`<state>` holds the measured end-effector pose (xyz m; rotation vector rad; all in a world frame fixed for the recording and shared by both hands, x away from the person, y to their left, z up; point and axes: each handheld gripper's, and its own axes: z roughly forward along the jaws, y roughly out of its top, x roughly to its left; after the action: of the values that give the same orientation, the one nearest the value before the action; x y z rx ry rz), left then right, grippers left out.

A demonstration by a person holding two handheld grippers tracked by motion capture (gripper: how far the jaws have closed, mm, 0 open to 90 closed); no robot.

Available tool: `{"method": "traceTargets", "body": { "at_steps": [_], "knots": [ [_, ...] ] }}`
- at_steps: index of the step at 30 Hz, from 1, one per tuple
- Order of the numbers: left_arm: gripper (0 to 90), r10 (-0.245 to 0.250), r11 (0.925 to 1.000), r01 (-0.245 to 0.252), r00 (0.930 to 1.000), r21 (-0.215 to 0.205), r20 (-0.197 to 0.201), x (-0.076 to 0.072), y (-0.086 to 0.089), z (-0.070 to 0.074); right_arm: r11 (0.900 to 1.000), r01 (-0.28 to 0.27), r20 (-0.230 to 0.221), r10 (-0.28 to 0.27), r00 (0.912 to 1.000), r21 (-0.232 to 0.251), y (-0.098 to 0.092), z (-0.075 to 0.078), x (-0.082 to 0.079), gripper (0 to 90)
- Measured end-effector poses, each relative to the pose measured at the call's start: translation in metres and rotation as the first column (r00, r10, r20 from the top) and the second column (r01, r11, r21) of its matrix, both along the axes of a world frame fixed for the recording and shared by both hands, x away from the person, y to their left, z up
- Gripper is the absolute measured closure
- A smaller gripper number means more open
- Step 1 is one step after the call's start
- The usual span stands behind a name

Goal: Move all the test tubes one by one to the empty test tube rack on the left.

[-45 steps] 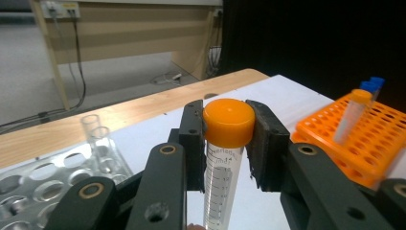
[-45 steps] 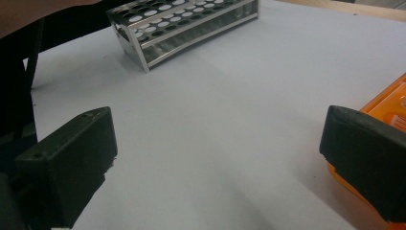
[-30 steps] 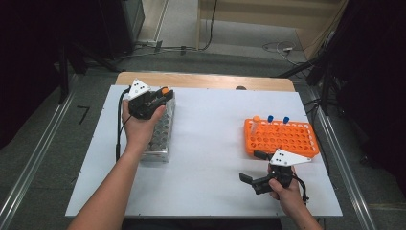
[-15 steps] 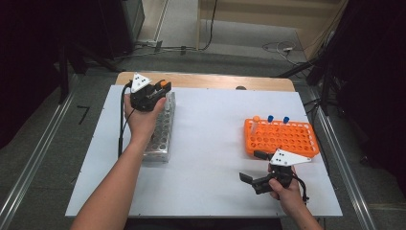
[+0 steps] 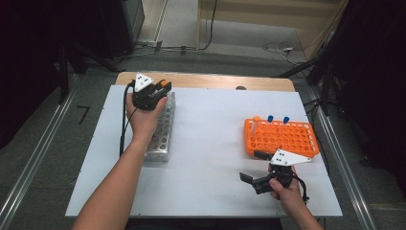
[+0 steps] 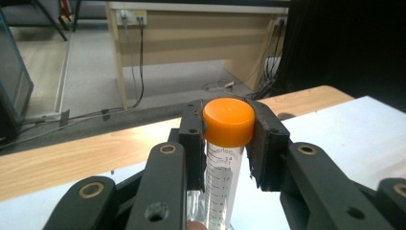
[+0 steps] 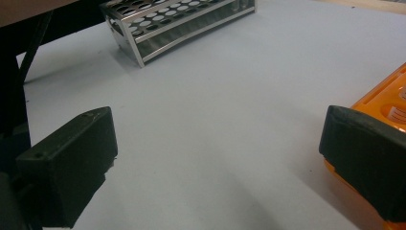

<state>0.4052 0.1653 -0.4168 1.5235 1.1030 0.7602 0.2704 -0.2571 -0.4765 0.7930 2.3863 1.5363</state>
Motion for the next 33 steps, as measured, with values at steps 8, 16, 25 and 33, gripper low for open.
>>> {"method": "traceTargets", "body": {
  "at_steps": [8,16,25,33],
  "knots": [
    [70.9,0.025,0.9972,-0.020,0.9972,0.072,-0.071,-0.003,-0.006,-0.008,1.000,0.001,0.000,-0.001,1.0000,-0.002,0.000,0.000,0.000,0.0],
    [70.4,0.029,0.9958,-0.017,0.9910,0.090,-0.130,-0.001,-0.009,-0.011,1.000,0.003,-0.002,-0.003,1.0000,-0.005,0.000,0.000,0.000,0.0],
    [64.6,-0.009,0.9991,0.015,0.9875,0.041,-0.157,-0.002,-0.006,-0.011,1.000,0.006,-0.001,-0.006,1.0000,-0.001,-0.001,0.000,0.001,0.0],
    [32.1,-0.074,0.9970,0.071,0.9878,-0.031,-0.137,-0.013,-0.005,-0.002,1.000,0.016,0.005,-0.016,0.9999,0.003,-0.001,0.000,0.001,0.0]
  ]
}}
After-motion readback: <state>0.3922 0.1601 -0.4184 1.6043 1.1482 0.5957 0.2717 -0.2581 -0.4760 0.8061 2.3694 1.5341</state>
